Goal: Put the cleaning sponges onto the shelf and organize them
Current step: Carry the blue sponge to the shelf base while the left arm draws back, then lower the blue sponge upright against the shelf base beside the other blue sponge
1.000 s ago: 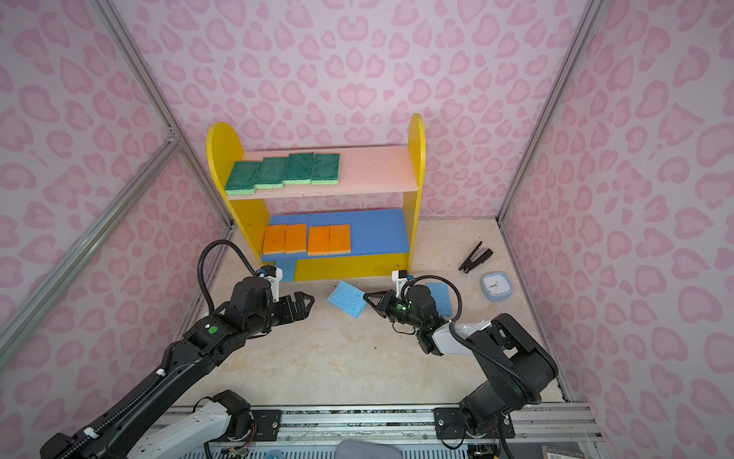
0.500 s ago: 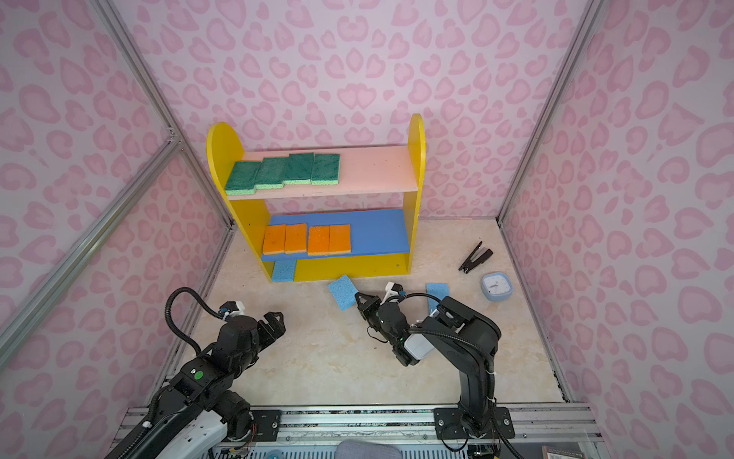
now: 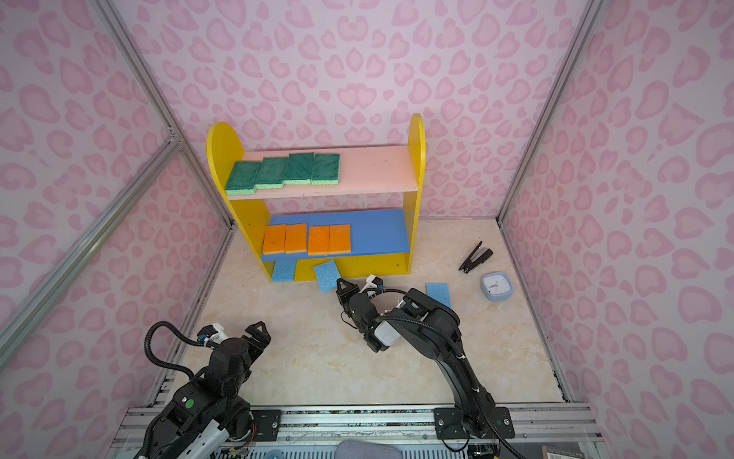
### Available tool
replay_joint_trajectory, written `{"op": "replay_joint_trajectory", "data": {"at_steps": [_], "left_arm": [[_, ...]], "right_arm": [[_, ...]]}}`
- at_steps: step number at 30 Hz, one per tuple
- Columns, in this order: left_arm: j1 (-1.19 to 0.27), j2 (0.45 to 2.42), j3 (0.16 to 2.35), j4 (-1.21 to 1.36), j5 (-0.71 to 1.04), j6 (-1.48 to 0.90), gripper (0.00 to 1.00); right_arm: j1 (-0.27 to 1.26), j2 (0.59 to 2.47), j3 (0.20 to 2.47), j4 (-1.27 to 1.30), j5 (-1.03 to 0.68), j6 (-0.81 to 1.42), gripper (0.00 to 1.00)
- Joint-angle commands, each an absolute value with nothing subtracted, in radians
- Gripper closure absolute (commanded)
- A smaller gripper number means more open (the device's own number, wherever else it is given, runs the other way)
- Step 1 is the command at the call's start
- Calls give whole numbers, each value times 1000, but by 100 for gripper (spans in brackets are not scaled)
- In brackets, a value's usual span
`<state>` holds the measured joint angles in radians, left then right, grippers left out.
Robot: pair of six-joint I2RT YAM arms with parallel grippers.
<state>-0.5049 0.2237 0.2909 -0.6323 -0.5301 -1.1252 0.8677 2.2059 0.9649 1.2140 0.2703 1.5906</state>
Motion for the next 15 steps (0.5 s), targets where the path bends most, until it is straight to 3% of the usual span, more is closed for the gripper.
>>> {"op": "replay_joint_trajectory", "data": {"at_steps": [1,15], "left_arm": [[-505,234,277,-638,-547,-1164,2],[-464,310,244,-557,-456,-1110,3]], "right_arm": [[866,2251,1039,1155,314,1612,100],[862,2458,1393,885,342,1675,100]]}}
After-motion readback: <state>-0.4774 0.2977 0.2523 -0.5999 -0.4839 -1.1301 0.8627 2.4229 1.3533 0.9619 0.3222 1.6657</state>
